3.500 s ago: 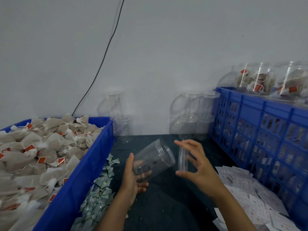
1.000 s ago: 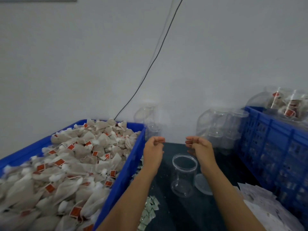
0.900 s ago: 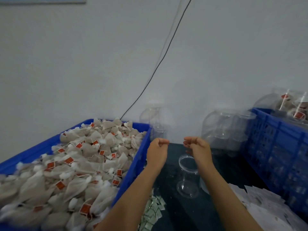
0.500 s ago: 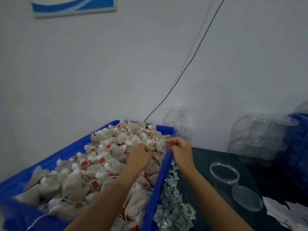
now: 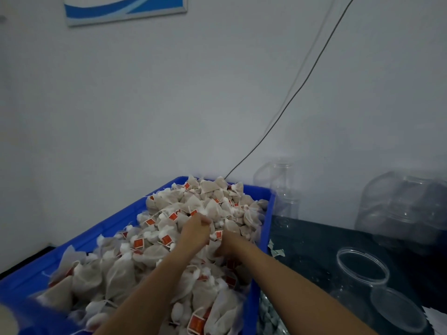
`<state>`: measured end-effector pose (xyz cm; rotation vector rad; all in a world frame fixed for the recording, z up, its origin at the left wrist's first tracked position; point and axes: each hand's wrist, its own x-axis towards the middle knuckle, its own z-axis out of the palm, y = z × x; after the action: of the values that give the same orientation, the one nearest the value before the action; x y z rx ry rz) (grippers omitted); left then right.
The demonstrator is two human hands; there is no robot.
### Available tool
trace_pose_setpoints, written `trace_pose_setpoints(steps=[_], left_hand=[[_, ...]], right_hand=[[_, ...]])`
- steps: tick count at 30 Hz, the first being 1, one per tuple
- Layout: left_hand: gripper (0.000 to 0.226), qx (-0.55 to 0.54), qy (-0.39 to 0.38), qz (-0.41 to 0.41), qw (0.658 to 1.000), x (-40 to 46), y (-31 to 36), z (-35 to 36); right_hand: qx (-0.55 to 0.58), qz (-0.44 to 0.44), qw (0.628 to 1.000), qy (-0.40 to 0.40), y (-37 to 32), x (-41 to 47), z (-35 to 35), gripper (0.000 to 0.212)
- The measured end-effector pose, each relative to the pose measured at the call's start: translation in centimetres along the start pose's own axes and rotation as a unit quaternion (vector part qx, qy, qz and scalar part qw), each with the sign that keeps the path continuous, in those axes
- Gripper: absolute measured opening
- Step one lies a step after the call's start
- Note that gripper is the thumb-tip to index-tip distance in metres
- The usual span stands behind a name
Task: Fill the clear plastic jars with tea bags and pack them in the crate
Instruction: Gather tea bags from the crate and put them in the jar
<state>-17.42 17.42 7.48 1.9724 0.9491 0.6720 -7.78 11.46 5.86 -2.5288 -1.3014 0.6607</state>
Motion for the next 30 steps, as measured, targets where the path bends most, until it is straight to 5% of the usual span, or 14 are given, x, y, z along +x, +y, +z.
trace_pose_setpoints(steps=[3, 6, 13, 19, 24, 30], left_hand=[[0.022, 0.118, 0.031, 0.087, 0.989, -0.1, -0.9, -1.5], [0.021, 0.238, 0.058, 0.122, 0.962, -0.3, -0.5, -3.3], [0.032, 0.331, 0.074, 0.054, 0.939, -0.2, -0.5, -5.0], [0.107, 0.452, -0.014, -0.063, 0.890, -1.0, -0.7, -5.3], [0.078, 0.425, -0.090, -0.049, 0.899, -1.8, -0.3, -6.0], [0.050, 0.391, -0.090, -0.056, 0.914, -1.5, 0.2, -6.4]], right_hand=[[-0.011, 0.002, 1.000, -0.012, -0.1, 1.1, 0.3, 0.050], [-0.071, -0.017, 0.997, 0.013, 0.0, 1.7, 0.9, 0.040], [0.077, -0.089, 0.981, 0.157, -0.1, 1.2, 0.1, 0.014], [0.184, -0.142, 0.958, 0.167, -0.6, -0.2, 0.0, 0.005], [0.224, -0.158, 0.944, 0.181, -0.9, -1.0, -0.5, 0.014], [0.260, -0.146, 0.931, 0.212, -1.0, -1.3, -0.9, 0.019]])
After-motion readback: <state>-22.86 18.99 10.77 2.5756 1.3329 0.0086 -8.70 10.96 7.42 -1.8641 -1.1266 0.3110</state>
